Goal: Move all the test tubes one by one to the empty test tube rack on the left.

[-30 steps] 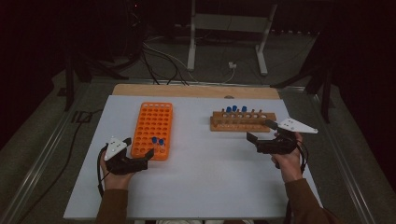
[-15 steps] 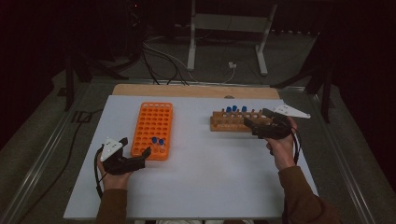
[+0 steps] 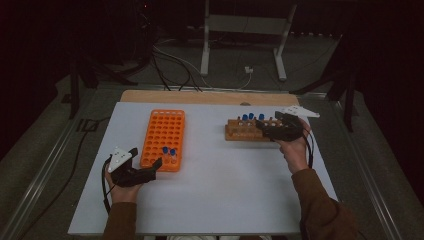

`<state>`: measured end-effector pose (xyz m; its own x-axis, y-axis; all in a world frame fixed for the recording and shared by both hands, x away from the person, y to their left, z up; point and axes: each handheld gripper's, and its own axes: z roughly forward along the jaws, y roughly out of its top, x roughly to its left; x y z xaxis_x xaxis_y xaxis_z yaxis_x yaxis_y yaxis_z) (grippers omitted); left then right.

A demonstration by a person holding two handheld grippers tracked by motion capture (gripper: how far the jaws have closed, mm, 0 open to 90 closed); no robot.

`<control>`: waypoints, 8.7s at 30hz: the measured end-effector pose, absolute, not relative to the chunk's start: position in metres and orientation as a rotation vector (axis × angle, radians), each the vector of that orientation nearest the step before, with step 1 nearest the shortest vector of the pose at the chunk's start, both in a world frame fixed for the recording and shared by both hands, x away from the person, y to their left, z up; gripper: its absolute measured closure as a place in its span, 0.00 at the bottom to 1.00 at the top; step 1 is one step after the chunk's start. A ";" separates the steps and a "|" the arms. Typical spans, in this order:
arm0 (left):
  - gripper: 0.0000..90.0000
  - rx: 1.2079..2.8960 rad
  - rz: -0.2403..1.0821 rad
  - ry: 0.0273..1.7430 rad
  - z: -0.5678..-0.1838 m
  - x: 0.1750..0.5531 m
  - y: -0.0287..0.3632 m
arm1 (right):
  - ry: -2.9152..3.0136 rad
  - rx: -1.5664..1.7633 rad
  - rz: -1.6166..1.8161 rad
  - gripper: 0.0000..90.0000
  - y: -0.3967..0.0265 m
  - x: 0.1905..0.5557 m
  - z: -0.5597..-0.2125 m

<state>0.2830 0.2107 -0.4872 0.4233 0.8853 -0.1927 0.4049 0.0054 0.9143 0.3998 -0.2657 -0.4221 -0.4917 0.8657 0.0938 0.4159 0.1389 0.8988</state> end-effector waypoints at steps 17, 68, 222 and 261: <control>0.01 1.609 0.548 1.176 -0.490 0.285 0.211 | 1.997 1.295 1.256 0.56 -0.264 0.420 -0.446; 0.01 1.627 0.530 1.181 -0.492 0.286 0.210 | 1.943 1.275 1.227 0.86 -0.253 0.426 -0.454; 0.87 1.690 0.535 0.885 -0.413 0.313 0.082 | 2.155 1.046 1.447 0.00 -0.253 0.319 -0.428; 0.87 1.597 0.650 0.991 -0.419 0.308 0.185 | 2.070 1.133 1.501 0.00 -0.293 0.300 -0.441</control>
